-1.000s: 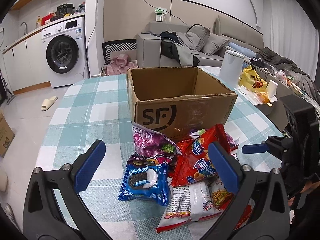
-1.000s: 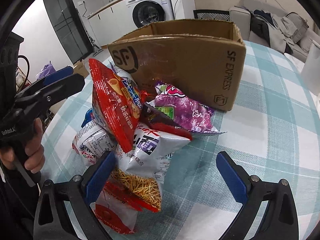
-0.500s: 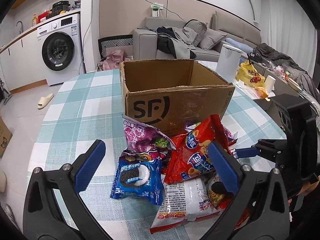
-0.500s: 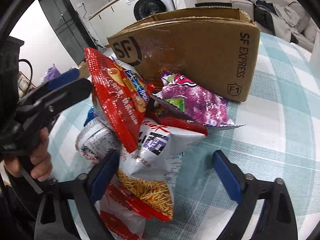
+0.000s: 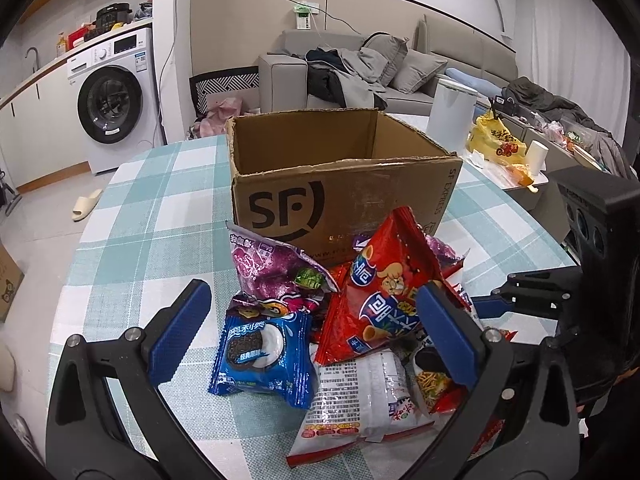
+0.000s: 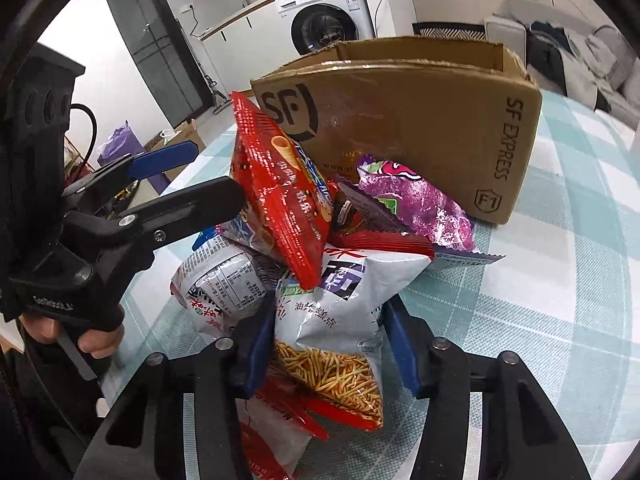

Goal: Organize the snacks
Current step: 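Grasp the red chip bag with the left tool and lift it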

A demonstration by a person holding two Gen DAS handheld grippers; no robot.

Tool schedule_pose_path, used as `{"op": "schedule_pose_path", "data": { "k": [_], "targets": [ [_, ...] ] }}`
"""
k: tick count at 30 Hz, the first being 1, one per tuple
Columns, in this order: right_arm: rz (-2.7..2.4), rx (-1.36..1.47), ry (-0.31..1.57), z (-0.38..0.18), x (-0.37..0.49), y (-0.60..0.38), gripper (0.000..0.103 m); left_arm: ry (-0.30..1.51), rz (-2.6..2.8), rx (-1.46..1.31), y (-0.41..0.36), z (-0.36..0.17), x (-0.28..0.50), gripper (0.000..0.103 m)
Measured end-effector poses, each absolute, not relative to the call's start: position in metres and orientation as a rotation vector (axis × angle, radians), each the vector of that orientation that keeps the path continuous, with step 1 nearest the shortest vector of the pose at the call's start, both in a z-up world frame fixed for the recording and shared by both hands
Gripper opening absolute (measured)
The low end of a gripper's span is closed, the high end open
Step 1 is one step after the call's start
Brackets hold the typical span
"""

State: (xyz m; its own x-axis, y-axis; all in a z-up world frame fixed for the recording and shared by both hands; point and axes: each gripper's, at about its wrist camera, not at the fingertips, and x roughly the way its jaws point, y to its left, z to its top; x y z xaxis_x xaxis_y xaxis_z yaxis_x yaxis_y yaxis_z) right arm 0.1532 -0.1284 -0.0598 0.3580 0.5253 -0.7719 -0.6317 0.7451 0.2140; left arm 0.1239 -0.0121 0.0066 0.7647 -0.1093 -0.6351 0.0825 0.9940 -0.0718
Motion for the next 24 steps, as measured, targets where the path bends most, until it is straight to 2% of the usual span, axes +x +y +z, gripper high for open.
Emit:
{"op": "schedule_pose_path", "data": {
  "k": [24],
  "targets": [
    [0.682, -0.095, 0.859, -0.019, 0.144, -0.164, 0.050, 0.721, -0.116, -0.014, -0.019, -0.004, 0.128, 0.102]
  ]
}}
